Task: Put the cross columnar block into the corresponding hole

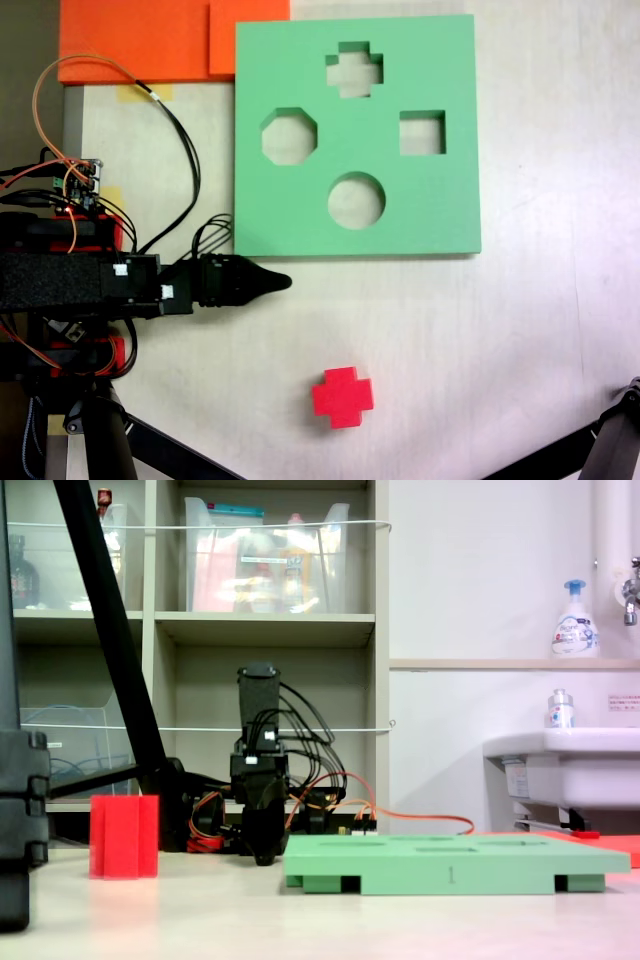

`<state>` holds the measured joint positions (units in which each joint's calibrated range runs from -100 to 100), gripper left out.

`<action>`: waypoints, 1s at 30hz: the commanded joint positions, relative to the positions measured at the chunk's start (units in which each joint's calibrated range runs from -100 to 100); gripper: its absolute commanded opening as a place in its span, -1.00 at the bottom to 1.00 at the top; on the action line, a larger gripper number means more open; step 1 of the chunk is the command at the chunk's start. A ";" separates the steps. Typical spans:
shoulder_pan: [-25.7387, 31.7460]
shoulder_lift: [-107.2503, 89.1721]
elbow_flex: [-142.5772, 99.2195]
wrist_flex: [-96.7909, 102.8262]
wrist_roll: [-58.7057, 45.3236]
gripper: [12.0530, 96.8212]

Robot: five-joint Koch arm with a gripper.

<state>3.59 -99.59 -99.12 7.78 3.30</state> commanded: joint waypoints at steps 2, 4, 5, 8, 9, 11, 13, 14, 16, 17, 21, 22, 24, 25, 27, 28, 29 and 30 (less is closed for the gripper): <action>0.10 -0.41 -0.88 -6.39 -0.10 -0.12; 0.10 -0.41 -0.88 -6.39 -0.10 -0.12; 0.10 -0.41 -0.88 -6.39 -0.10 -0.12; 0.10 -0.41 -0.88 -6.39 -0.10 -0.12; 0.10 -0.41 -0.88 -6.39 -0.10 -0.12; 0.10 -0.41 -0.88 -6.39 -0.10 -0.12; 0.10 -0.41 -0.88 -6.39 -0.10 -0.12; 0.10 -0.41 -0.88 -6.39 -0.10 -0.12; 0.15 -0.41 -0.88 -6.39 -0.10 -0.13; 0.15 -0.41 -0.88 -6.39 -0.10 -0.13; 0.15 -0.41 -0.88 -6.39 -0.10 -0.12; 0.10 -0.41 -0.88 -6.39 -0.10 -0.12; -0.54 -0.41 -0.88 -6.48 1.07 -0.13; -1.47 -0.41 -0.88 -6.39 5.03 -0.12; -3.91 -0.41 -0.88 -6.29 14.51 -0.13; -5.71 -0.41 -0.88 -6.10 17.78 -0.13; -7.23 -0.41 -0.88 -4.85 19.93 -0.13; -8.40 -0.41 -0.88 -3.40 21.34 -0.16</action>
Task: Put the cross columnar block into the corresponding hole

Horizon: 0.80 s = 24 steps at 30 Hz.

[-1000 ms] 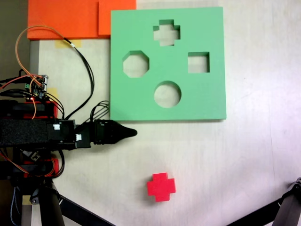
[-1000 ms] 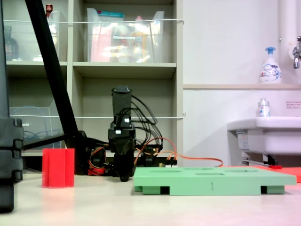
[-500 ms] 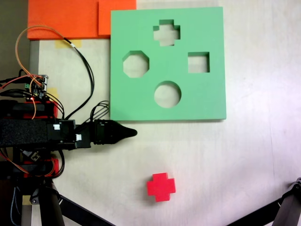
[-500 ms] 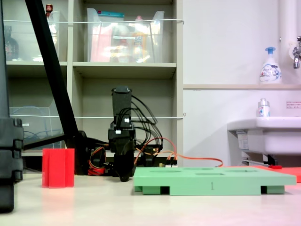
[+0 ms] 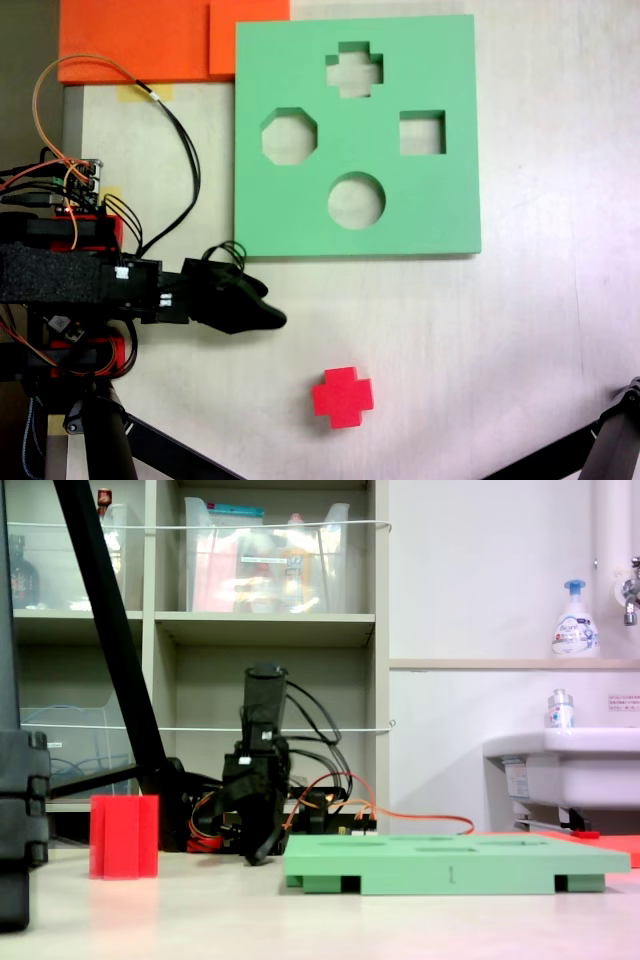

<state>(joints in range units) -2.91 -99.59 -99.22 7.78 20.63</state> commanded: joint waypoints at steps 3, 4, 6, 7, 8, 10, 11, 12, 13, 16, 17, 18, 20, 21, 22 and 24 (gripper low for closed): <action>-5.71 -0.41 -0.78 -3.98 7.47 -0.29; -6.59 -0.41 -0.78 -4.75 8.35 -0.36; -8.45 -0.41 0.01 -13.80 11.43 -0.40; -8.94 -0.41 5.00 -22.27 12.21 -0.40; -9.38 -0.41 9.39 -29.21 12.94 -0.40; -9.43 -0.41 16.36 -39.90 13.68 -0.39; -9.43 -0.41 19.85 -44.52 13.82 -0.37; -9.43 -0.41 24.34 -47.98 14.46 -0.32; -9.38 -0.41 29.43 -52.90 14.85 -0.22; -7.47 9.37 49.37 -71.96 16.46 0.07; -7.33 14.95 55.95 -78.22 16.61 0.13; -6.89 20.12 62.03 -83.13 16.70 0.19; -6.64 27.94 72.30 -88.14 16.65 0.37; -6.59 30.46 75.59 -88.91 16.61 0.43; -6.54 33.39 78.88 -89.78 16.61 0.47; -6.50 40.37 86.55 -92.57 16.61 0.58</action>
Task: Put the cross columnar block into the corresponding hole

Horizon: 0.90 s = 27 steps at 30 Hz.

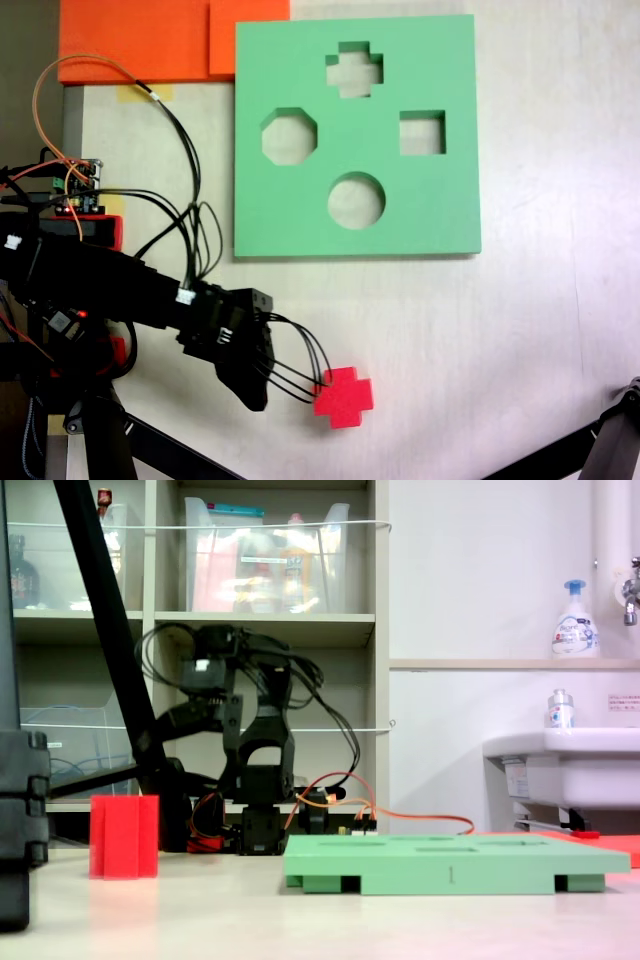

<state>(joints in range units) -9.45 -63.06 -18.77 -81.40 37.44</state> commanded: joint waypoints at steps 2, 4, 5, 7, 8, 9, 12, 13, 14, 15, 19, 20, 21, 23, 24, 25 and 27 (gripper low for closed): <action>0.15 11.39 13.68 -6.56 -0.20 0.71; 0.15 18.93 21.16 -8.97 -0.24 0.80; 0.15 22.00 23.95 -9.16 -0.29 0.80; 0.15 28.85 29.43 -9.64 -0.34 0.80; 0.10 32.48 32.03 -9.93 -0.54 0.80; 0.10 35.55 34.02 -10.13 -0.78 0.80; 0.00 43.79 37.81 -10.22 -1.17 0.80; 0.00 46.03 38.61 -10.22 -1.42 0.80; -0.05 48.12 39.20 -10.22 -1.56 0.80; -0.10 49.80 39.50 -10.22 -1.66 0.80; -0.34 54.54 40.90 -10.22 -2.30 0.80; -0.39 55.80 41.40 -10.13 -2.44 0.80; -0.49 57.06 41.70 -10.22 -2.59 0.80; -0.59 59.29 42.00 -10.13 -3.08 0.80; -0.63 60.27 42.10 -10.13 -3.27 0.80; -0.68 61.25 42.10 -10.13 -3.27 0.80; -0.78 62.92 42.10 -10.13 -3.32 0.80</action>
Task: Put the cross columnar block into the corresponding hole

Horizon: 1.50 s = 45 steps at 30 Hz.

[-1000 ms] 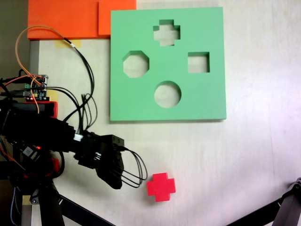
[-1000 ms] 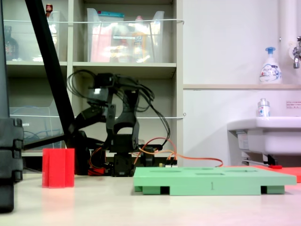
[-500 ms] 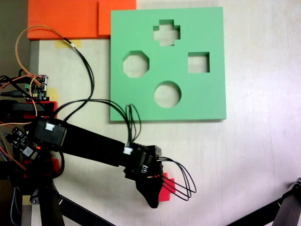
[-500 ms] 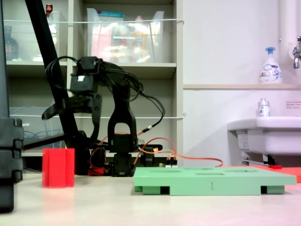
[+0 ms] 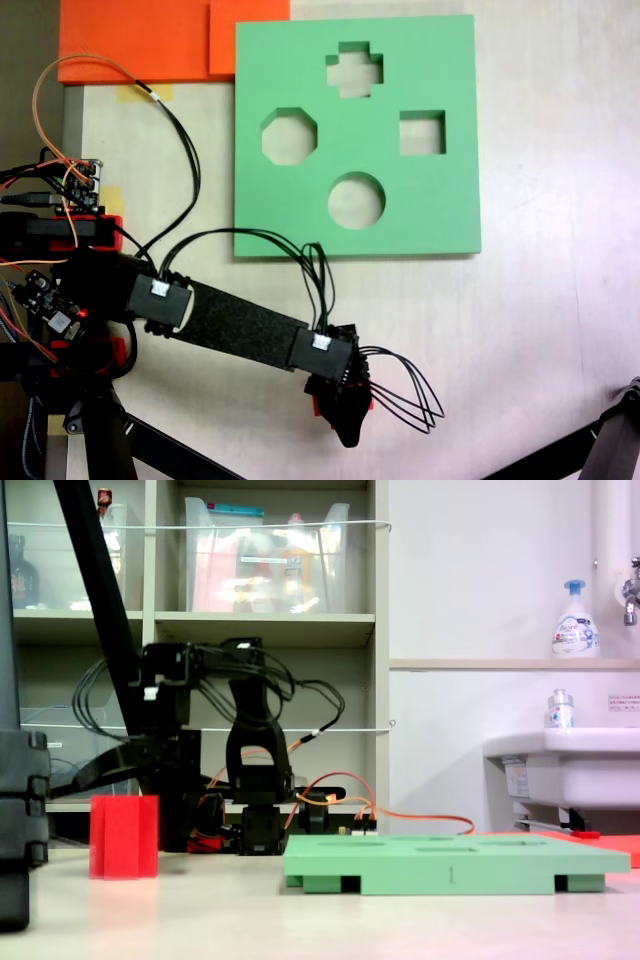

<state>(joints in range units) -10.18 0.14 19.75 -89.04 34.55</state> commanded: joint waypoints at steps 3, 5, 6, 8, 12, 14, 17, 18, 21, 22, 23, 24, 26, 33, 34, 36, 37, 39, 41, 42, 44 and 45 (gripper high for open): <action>-0.24 1.82 3.58 -2.49 -0.59 0.80; -0.29 2.94 3.58 -2.49 -0.63 0.79; -0.34 3.63 3.58 -2.49 -0.63 0.78; -0.39 4.47 3.39 -2.59 -0.63 0.67; -0.68 4.33 1.89 -4.03 -0.63 0.21; -0.78 4.33 1.49 -4.32 -0.63 -0.02; -1.07 4.19 0.49 -5.76 -0.63 -0.22; -1.07 4.19 0.29 -6.25 -0.63 -0.24; -1.07 4.19 -1.00 -6.92 -0.63 -0.27; -1.07 4.19 -1.20 -7.11 -0.63 -0.30; -1.03 4.19 -1.60 -7.40 -0.63 -0.35; -1.03 4.19 -1.80 -7.50 -0.63 -0.37; -1.03 4.05 -2.10 -8.46 -0.63 -0.38; -0.98 -0.84 -2.00 -10.96 -0.15 -0.38; -0.93 -2.37 -2.00 -10.96 0.24 -0.38; -0.68 -6.70 -2.00 -10.96 0.98 -0.38; -0.44 -8.94 -1.90 -10.96 1.37 -0.38; 0.29 -13.82 -1.80 -10.96 2.34 -0.38; 1.47 -18.85 -1.70 -10.96 3.66 -0.38; 2.10 -21.23 -1.70 -10.96 4.54 -0.38; 3.81 -26.11 -1.60 -10.96 7.03 -0.38; 4.88 -28.21 -1.60 -10.96 8.16 -0.38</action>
<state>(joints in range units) -6.67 -22.16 16.41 -96.18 40.76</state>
